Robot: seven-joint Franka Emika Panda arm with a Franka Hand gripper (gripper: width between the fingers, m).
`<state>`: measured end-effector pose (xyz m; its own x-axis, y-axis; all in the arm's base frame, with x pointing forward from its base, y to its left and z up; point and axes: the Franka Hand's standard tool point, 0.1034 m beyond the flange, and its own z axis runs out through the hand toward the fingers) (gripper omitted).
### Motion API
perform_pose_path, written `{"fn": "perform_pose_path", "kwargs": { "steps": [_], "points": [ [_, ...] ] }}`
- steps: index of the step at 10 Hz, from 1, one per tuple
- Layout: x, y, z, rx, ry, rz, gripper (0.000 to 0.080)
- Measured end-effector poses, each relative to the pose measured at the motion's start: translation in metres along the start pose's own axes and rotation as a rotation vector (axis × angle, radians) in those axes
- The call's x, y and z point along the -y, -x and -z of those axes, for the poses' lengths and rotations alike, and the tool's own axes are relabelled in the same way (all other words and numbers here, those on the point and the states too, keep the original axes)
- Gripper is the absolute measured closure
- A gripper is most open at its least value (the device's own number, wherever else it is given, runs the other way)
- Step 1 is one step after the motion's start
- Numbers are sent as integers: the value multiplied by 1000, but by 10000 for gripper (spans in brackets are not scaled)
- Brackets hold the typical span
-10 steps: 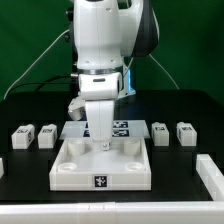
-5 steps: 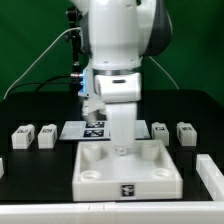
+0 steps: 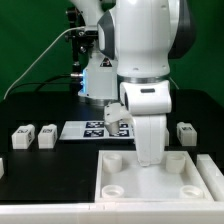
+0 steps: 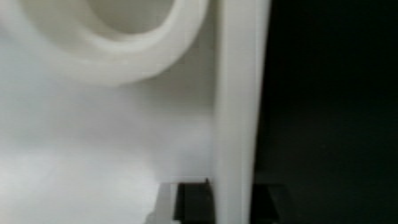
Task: Assemble one leg
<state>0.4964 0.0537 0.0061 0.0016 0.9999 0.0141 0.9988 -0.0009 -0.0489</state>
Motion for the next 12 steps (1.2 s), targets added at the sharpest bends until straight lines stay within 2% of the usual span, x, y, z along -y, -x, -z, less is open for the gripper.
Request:
{"fn": "perform_pose_path", "kwargs": {
  "steps": [2,3,8,9,10,11,12],
  "points": [
    [0,-9,0,9,-47,-19,745],
    [0,-16,0,9,-49,-22,745],
    [0,-15,0,10,-50,-33,744],
    [0,-15,0,10,-50,-33,564],
    [0,-14,0,10,-49,-34,417],
    [-1,-14,1,10,-47,-34,417],
    [-2,-14,1,9,-45,-35,242]
  ]
}}
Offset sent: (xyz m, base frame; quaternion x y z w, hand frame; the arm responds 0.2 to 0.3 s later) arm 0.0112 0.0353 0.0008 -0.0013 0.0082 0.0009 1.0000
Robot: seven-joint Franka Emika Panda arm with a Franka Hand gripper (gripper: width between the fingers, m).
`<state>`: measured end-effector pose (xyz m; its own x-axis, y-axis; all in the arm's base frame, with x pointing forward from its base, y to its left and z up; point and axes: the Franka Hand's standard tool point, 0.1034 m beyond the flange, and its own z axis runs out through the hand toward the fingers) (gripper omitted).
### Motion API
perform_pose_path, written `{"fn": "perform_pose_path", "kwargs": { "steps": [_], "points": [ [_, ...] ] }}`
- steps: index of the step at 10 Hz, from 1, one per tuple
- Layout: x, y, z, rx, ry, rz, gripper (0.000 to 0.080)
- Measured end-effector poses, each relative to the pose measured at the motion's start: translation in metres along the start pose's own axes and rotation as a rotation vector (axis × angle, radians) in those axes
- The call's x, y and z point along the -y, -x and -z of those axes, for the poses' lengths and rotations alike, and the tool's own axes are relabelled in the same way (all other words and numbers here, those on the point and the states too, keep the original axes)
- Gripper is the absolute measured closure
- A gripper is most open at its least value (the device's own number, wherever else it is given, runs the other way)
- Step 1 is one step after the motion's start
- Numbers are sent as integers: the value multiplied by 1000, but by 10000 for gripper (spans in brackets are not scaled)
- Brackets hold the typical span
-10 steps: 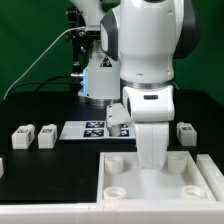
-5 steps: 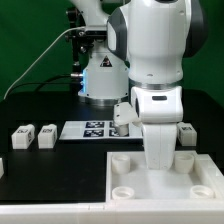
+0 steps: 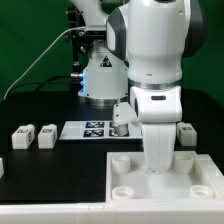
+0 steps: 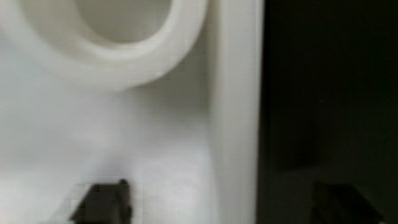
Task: Assemble one leg
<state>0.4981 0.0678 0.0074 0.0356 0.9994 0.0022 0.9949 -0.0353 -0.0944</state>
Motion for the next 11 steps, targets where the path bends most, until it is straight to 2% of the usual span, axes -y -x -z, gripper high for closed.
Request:
{"fn": "perform_pose_path", "kwargs": {
  "steps": [1,2,3,8,10,11],
  "points": [
    [0,0,0,0,1,0,242],
    [-1,0,0,0,2,0,169],
    [-1,0,0,0,2,0,156],
    [-1,1,2,-1,4,-5,151],
    [-3,6,28,3,36,-63,151],
    [1,3,35,3,46,-131,151]
  ]
}}
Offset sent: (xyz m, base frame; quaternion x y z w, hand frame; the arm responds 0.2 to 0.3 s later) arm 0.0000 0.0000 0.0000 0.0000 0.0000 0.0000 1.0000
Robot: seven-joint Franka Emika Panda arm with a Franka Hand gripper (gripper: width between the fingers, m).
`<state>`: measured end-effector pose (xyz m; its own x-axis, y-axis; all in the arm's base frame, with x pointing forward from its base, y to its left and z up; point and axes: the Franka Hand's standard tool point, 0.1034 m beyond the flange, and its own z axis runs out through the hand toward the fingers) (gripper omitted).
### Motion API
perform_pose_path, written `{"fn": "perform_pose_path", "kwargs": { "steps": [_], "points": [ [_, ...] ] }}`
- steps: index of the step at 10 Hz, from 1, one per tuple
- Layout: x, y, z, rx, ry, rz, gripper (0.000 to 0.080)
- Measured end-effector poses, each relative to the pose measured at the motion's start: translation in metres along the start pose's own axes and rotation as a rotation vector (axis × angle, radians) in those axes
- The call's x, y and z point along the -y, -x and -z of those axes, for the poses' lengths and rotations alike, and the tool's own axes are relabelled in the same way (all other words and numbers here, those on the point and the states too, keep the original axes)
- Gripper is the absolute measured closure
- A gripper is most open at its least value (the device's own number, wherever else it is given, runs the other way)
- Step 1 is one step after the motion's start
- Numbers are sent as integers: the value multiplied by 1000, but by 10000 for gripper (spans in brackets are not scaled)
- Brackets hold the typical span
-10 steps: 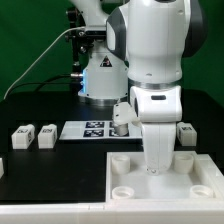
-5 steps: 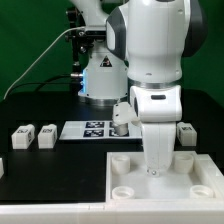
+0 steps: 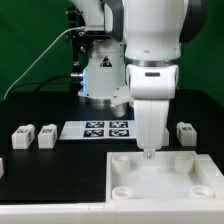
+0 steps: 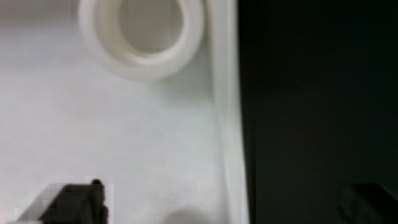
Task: Assemble one leg
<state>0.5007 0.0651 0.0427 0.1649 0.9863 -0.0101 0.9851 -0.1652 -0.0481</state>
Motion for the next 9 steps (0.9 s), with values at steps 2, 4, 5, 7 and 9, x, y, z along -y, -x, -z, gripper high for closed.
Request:
{"fn": "perform_pose_path", "kwargs": {
  "steps": [2,4,5,7,9],
  "points": [
    [15,-11,5,-7,3,-175,151],
    [21,-25,5,-14,-4,-451,151],
    [24,-33,5,-19,-8,-608,151],
    [31,-57,9,-26,-9,-892,151],
    [32,-62,7,-44,-30,-1107,151]
  ]
}}
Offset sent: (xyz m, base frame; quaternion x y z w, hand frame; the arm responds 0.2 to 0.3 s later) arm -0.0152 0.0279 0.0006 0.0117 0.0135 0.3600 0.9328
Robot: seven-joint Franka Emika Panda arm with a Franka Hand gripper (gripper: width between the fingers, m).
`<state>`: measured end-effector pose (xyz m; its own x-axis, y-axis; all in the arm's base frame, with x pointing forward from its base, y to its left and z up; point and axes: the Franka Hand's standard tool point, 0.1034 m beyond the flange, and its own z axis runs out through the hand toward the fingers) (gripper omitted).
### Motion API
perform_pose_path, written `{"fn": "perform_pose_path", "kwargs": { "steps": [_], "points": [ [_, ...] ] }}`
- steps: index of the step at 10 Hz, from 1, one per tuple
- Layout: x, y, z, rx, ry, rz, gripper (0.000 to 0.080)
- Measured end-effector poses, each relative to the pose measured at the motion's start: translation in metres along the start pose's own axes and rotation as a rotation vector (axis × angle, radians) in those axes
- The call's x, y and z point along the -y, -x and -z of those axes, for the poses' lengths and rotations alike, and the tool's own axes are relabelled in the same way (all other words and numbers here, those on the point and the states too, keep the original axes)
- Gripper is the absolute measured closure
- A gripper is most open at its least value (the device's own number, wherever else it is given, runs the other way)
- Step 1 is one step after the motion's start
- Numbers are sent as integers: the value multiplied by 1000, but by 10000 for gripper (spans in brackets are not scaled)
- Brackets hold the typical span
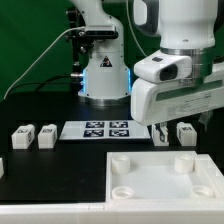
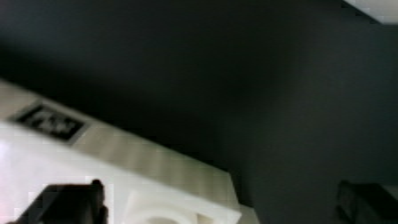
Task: Assemble one leg
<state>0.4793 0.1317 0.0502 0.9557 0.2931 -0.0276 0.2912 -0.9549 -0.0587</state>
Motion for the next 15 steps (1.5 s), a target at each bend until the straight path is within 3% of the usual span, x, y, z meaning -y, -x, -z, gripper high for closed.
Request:
{"fn": "perform_pose_path", "kwargs": {
  "steps": [2,4,6,7,8,12,15],
  "points": [
    [10,2,-1,15,-13,-245,151],
    [43,7,1,90,-9,-290,151],
    [47,16,5,148,1,-277,151],
    [47,30,-1,225,9,-264,151],
    [48,33,-2,275,13,-253,151],
    [45,40,-4,641,0,-247,151],
    [63,55,-8,904,12,-300,151]
  ]
}}
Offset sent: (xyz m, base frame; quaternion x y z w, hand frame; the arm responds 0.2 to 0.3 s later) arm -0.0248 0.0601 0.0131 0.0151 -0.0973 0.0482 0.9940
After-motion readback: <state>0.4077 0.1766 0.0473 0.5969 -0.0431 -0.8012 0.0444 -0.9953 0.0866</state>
